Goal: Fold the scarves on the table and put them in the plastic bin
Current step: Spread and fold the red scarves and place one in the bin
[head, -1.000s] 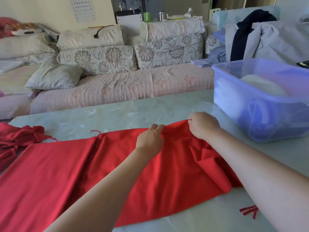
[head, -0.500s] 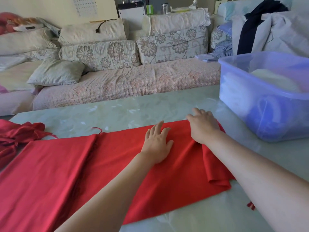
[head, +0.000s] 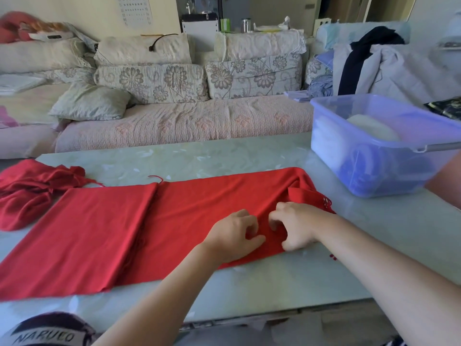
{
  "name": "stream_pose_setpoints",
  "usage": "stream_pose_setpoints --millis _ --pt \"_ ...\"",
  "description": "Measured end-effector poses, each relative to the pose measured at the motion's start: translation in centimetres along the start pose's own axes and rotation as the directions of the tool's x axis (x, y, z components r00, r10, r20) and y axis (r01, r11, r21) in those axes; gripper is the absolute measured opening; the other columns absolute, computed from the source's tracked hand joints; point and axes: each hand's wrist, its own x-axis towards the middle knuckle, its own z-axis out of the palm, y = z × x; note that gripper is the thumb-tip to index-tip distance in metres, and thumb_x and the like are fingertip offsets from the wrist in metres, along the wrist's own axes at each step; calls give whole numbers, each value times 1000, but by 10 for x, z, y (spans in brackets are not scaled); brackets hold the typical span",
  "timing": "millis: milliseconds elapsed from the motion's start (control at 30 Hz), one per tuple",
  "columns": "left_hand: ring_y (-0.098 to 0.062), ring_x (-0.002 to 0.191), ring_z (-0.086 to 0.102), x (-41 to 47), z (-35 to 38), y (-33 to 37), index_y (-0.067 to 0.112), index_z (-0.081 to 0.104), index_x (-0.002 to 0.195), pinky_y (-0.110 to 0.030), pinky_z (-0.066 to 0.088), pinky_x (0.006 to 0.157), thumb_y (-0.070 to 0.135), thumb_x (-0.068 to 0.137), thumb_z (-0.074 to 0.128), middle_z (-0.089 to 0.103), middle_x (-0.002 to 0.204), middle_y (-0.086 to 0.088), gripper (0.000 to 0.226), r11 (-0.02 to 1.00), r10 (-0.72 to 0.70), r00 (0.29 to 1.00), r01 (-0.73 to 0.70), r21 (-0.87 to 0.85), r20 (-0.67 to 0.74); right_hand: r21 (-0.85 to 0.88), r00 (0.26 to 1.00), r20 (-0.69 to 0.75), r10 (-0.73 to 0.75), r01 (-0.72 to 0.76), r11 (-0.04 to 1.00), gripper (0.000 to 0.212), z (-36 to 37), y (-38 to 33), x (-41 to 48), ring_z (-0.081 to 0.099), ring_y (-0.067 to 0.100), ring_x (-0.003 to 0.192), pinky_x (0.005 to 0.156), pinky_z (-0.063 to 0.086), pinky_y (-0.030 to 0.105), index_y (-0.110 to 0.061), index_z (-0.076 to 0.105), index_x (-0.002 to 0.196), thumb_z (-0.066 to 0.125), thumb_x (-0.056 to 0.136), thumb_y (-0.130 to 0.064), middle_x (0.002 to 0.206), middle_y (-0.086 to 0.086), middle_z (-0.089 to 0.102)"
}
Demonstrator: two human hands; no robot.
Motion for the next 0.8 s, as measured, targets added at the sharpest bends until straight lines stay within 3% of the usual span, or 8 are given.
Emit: stream_pose_setpoints --millis 100,167,333,433,533,600,700,800 --pt "-13 82 49 -19 0 9 27 55 85 -31 45 63 63 72 62 50 88 11 39 991 49 995 -59 122 87 23 992 -126 32 -29 999 10 5 -4 -11 59 13 92 76 49 30 -26 70 86 63 78 -25 89 -13 53" --pt "-15 88 48 -25 0 14 28 58 89 -31 46 65 58 77 61 52 91 9 32 988 60 995 -71 139 84 12 989 -138 47 -46 999 14 7 -7 -14 62 15 88 77 52 33 -23 71 80 59 83 -18 85 -12 60" --pt "-17 85 53 -27 -8 34 22 62 91 -33 46 71 30 89 59 57 93 6 8 998 62 989 -61 -10 135 -10 994 13 111 -111 994 13 -16 -9 -35 64 16 68 69 55 30 -19 67 73 59 83 -17 70 -5 68" --pt "-12 83 55 -28 -15 46 22 65 91 -30 46 76 28 89 60 61 89 10 7 993 50 948 -13 -119 314 77 970 221 105 -125 989 12 -27 -21 -53 63 8 53 66 55 27 -20 72 75 62 83 -20 63 -6 71" --pt "-12 86 60 -25 -14 54 23 69 88 -30 49 79 31 88 61 69 92 8 11 992 38 921 10 -122 387 183 967 226 117 -160 970 19 -19 -19 -56 67 6 64 72 56 28 -20 74 83 63 84 -36 76 -7 75" --pt "-14 81 60 -20 -9 55 20 68 85 -32 49 77 29 87 60 69 86 4 12 990 22 964 16 -140 264 167 977 5 214 -212 963 19 -16 -6 -51 67 9 85 81 54 31 -27 71 86 60 83 -42 88 -11 72" --pt "-20 82 57 -7 6 47 22 65 87 -39 49 78 31 85 52 65 86 3 15 998 59 998 -59 -14 -31 71 873 -224 434 -429 900 33 -11 13 -50 52 23 118 94 47 39 -33 58 110 58 85 -53 119 -3 52" --pt "-21 110 49 5 18 44 30 61 117 -39 43 98 40 88 52 58 118 3 31 993 26 1000 -27 118 13 81 739 -112 664 -659 748 66 -10 33 -56 51 29 125 94 46 40 -19 49 132 59 82 -61 134 9 50"
